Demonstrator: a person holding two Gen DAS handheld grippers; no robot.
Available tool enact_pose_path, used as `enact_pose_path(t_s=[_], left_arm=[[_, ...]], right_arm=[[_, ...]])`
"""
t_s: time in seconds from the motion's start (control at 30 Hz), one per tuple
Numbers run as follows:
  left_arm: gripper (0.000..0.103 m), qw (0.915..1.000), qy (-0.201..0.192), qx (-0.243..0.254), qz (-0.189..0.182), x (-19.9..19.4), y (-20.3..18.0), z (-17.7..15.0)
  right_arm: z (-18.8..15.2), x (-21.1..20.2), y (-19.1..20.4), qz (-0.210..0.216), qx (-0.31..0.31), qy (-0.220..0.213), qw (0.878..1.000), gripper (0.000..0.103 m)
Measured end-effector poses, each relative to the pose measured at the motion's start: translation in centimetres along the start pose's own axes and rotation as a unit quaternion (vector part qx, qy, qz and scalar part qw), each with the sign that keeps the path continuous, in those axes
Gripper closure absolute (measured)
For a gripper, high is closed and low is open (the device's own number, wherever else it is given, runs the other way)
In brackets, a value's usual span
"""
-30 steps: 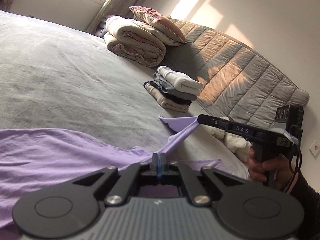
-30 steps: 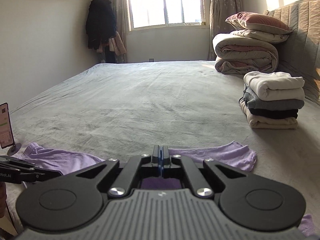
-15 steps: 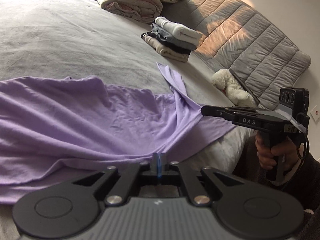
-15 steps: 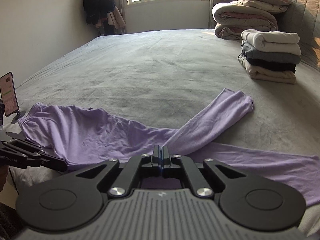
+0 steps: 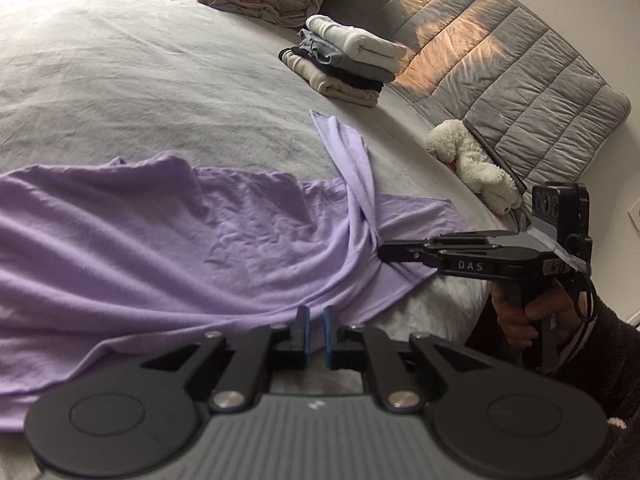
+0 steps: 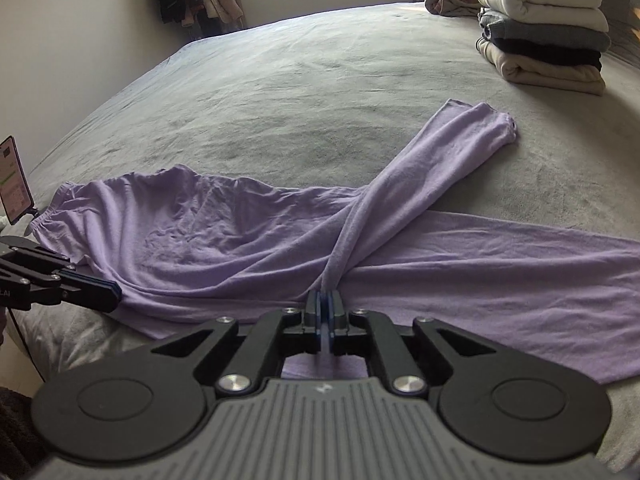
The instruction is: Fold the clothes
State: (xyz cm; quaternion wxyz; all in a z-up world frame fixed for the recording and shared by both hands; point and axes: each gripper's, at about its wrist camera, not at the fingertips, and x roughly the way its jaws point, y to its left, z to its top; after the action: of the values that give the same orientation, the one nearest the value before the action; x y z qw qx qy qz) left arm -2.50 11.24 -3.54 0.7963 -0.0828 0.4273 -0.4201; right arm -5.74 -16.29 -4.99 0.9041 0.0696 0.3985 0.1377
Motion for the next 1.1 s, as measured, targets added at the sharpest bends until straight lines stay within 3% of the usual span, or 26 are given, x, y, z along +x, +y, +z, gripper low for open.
enact_pose_path(t_s=[0.1, 0.13, 0.2, 0.5, 0.83, 1.1], left_arm=[[0.076, 0.9997, -0.012, -0.013, -0.020, 1.0, -0.6, 1.3], [0.075, 0.9994, -0.014, -0.017, -0.026, 1.5, -0.9, 1.8], [0.074, 0.9987, -0.016, -0.029, -0.039, 2.8, -1.5, 2.8], [0.073, 0.9975, -0.019, -0.062, -0.030, 9.4, -2.9, 6.4], [0.071, 0.9955, 0.004, -0.090, 0.031, 15.3, -2.2, 9.7], [0.073, 0.9860, -0.017, -0.166, 0.004, 18.6, 0.0, 12.0]], right_arm=[[0.9, -0.9, -0.9, -0.003, 0.002, -0.003, 1.000, 0.087], [1.2, -1.2, -1.4, -0.006, 0.006, -0.010, 1.000, 0.077], [1.8, -1.8, -2.5, -0.008, 0.016, -0.024, 1.000, 0.066], [5.0, -3.1, -6.5, -0.024, 0.037, -0.047, 0.998, 0.066], [7.2, -2.8, -10.4, -0.028, 0.048, -0.048, 0.997, 0.066], [6.3, -2.5, -15.0, -0.011, 0.110, -0.050, 0.993, 0.066]])
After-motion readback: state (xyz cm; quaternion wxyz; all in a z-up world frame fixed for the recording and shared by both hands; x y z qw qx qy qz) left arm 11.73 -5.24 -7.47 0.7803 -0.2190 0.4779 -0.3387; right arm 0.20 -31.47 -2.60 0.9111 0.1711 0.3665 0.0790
